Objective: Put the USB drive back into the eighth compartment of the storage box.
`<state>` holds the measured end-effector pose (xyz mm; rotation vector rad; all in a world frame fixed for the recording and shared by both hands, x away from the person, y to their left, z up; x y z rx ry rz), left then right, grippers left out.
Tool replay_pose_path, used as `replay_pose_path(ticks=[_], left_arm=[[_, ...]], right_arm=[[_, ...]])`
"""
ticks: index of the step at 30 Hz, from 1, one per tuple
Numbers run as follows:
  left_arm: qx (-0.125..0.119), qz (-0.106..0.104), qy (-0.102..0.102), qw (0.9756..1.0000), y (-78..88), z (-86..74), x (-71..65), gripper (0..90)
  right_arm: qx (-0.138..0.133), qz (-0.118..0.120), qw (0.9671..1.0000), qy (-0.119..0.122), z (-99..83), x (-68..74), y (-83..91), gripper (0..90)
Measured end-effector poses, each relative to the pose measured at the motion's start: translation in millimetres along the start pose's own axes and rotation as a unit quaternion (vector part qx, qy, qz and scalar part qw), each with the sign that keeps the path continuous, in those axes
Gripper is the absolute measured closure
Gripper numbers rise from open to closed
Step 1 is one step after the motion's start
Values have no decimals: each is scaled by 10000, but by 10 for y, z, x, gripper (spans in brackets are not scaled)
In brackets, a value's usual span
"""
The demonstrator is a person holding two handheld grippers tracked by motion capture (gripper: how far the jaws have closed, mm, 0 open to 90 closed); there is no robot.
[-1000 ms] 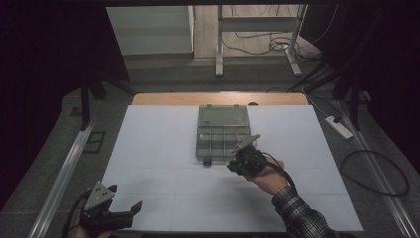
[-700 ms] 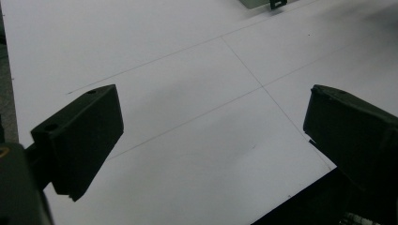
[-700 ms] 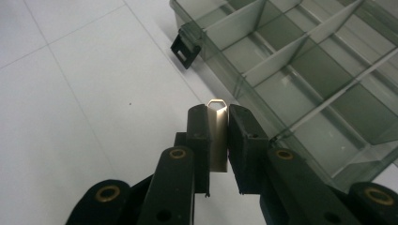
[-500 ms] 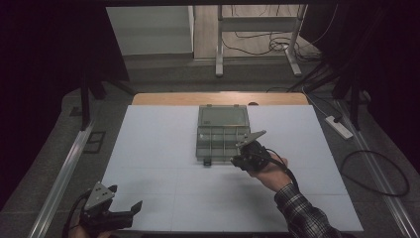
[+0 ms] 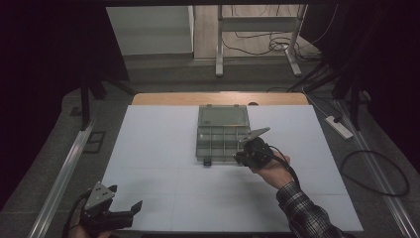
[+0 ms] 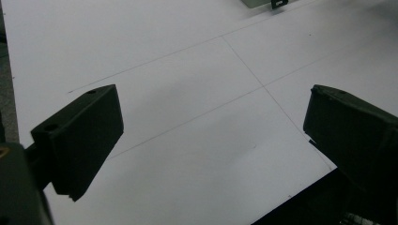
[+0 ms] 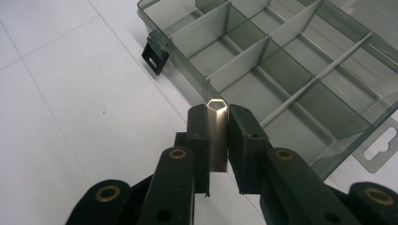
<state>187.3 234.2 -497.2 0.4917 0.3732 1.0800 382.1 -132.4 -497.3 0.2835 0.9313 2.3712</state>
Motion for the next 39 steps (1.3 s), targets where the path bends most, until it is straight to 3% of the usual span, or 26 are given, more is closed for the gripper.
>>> replay_pose_path(ticks=[39], left_arm=[[15,-11,52,10000,-4,-1,10,56]], right_arm=[[-31,-505,9983,-285,38,-464,-160,785]])
Point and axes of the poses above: each handheld gripper's, and its own axes: y roughly backward along the jaws, z roughly out of its top, x roughly to its left, the point moved 5 cm from there along -y, roughly forward along the jaws, and after that the axes turned 9 degrees about -x, right-handed, at the moved point
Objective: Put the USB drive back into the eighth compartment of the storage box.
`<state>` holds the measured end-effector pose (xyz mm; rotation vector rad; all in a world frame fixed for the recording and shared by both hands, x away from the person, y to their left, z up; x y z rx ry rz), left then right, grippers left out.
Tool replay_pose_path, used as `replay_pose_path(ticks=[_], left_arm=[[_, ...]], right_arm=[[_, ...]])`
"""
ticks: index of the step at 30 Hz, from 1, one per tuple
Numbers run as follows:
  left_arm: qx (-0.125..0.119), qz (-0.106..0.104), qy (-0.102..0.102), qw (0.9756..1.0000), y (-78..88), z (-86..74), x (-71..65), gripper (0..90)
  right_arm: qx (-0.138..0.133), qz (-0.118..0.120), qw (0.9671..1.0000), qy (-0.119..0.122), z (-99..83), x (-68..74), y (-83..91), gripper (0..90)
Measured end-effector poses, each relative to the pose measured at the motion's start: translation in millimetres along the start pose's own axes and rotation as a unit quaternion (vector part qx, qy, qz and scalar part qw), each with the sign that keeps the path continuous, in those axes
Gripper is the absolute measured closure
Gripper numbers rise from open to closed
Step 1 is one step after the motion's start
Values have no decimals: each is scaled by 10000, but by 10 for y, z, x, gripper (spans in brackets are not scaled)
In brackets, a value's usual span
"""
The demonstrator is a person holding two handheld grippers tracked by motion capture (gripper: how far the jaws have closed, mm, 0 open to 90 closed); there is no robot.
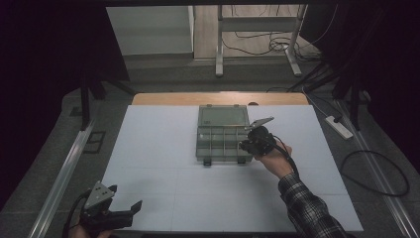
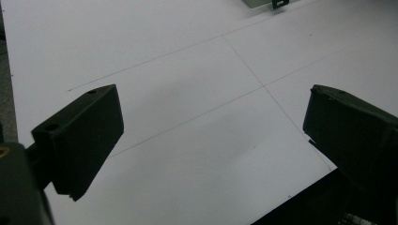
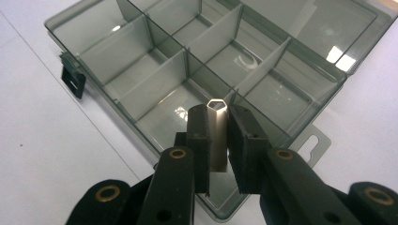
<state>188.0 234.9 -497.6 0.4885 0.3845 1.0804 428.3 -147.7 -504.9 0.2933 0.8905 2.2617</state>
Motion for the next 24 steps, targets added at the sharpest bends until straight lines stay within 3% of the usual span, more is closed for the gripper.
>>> replay_pose_path(ticks=[10,15,24], left_arm=[[-3,-5,-17,10000,1,0,-4,59],[-6,1,-25,10000,1,0,-6,60],[-7,-4,-40,10000,0,0,-9,60]], right_arm=[[194,-138,9997,12,-58,-30,-50,784],[168,-163,9997,43,-55,-20,-39,773],[96,-171,9998,59,-35,7,3,641]])
Point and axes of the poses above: each handheld gripper's, and its own axes: y roughly backward along the jaws, z roughly out of its top, x roughly to its left, the point moved 5 cm from there along -y, roughly forward along the jaws, and after that the axes turned 9 degrees about -x, right-handed, at the moved point
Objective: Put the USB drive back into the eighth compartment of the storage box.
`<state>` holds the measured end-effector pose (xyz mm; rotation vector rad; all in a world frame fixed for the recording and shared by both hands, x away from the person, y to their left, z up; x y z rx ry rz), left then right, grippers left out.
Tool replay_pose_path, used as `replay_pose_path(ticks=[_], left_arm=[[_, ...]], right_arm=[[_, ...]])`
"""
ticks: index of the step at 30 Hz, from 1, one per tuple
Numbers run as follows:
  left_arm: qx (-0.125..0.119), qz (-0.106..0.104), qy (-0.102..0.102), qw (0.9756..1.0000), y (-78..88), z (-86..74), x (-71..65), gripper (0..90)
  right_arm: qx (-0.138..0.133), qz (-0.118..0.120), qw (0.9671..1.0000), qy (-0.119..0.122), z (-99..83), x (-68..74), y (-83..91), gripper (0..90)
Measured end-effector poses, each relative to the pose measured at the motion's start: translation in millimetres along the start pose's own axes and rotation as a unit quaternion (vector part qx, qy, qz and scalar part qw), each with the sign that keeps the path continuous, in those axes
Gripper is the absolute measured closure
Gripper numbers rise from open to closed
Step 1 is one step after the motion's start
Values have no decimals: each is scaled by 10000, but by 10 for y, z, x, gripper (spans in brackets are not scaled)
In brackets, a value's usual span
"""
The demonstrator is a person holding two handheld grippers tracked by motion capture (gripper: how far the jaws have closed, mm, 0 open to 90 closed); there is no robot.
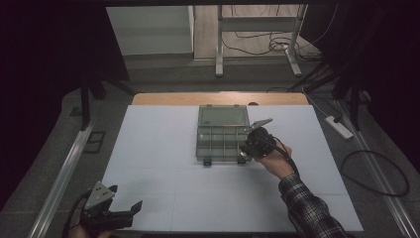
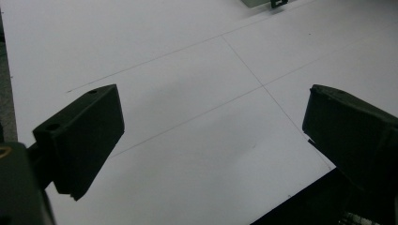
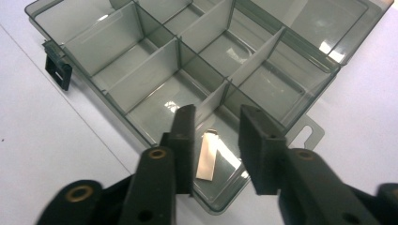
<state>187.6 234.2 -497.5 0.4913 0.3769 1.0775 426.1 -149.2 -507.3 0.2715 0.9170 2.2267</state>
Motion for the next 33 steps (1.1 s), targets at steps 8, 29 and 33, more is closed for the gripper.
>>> replay_pose_path(ticks=[8,29,33], left_arm=[[1,-9,-7,10000,1,0,-1,61],[0,-12,-14,10000,1,1,-3,61],[2,-11,-17,10000,1,1,-3,61]], right_arm=[[32,-28,10000,-50,-7,21,8,482],[-8,101,9993,-347,-12,13,118,217],[-36,167,9988,-451,-14,15,165,185]])
Point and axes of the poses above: each handheld gripper's, and its own axes: y roughly backward along the jaws, z roughly out of its top, x roughly to its left, the point moved 5 cm from there along -y, roughly forward along the jaws, and after that the axes turned 9 degrees about -x, right-handed, at the moved point
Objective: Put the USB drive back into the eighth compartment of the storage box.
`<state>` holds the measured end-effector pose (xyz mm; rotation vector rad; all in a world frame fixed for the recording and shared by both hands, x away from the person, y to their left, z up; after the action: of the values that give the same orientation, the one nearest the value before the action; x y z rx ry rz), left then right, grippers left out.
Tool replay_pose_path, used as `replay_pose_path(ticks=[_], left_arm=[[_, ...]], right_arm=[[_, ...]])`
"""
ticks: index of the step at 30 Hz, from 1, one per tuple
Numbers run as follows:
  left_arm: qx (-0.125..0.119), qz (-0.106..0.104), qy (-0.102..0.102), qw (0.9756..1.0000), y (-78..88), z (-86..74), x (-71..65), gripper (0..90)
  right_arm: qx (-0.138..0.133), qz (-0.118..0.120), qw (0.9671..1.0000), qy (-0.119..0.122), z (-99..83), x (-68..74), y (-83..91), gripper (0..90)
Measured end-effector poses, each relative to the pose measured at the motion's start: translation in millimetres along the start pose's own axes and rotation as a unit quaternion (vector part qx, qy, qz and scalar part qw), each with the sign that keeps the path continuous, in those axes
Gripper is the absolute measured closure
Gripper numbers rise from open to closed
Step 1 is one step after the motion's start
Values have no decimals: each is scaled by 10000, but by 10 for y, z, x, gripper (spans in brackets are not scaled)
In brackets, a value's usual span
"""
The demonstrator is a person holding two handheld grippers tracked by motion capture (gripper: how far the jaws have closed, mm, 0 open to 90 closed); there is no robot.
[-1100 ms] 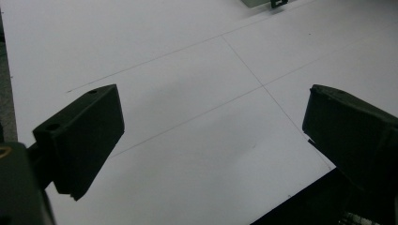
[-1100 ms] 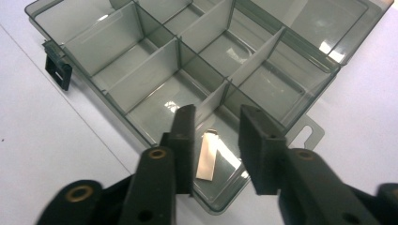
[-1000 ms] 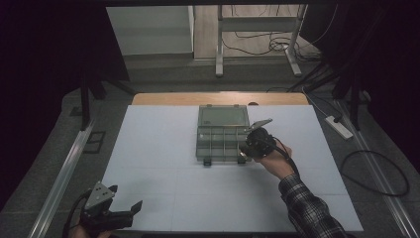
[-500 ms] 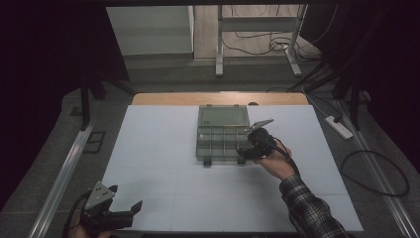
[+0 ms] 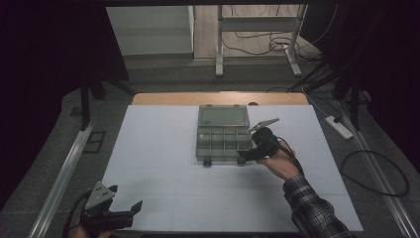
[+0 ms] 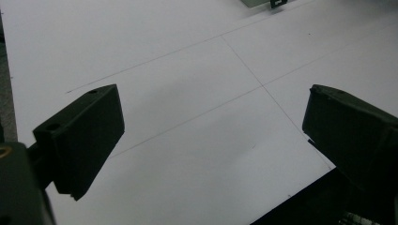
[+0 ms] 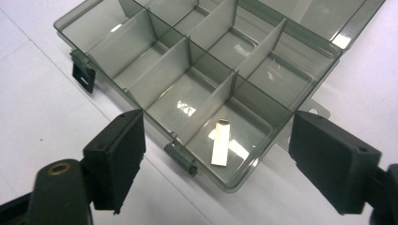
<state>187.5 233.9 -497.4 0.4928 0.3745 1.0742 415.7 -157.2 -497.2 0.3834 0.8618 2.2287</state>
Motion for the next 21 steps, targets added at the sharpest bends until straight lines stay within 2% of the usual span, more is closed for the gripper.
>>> replay_pose_path(ticks=[8,12,21], left_arm=[[-2,5,-3,10000,-1,1,-2,61],[-1,8,-1,10000,0,1,-1,61],[-3,15,0,10000,0,1,-1,60]], right_arm=[[0,107,9999,-1,-26,31,74,122],[7,154,9998,99,-56,63,113,75],[-76,243,9995,180,-62,132,190,54]])
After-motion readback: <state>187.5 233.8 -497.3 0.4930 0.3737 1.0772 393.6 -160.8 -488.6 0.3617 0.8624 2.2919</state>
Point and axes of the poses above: each handheld gripper's, and its own axes: y roughly backward along the jaws, z roughly out of its top, x roughly to its left, the point moved 5 cm from there along -y, roughly forward along the jaws, and after that the axes turned 9 degrees about -x, right-handed, at the moved point
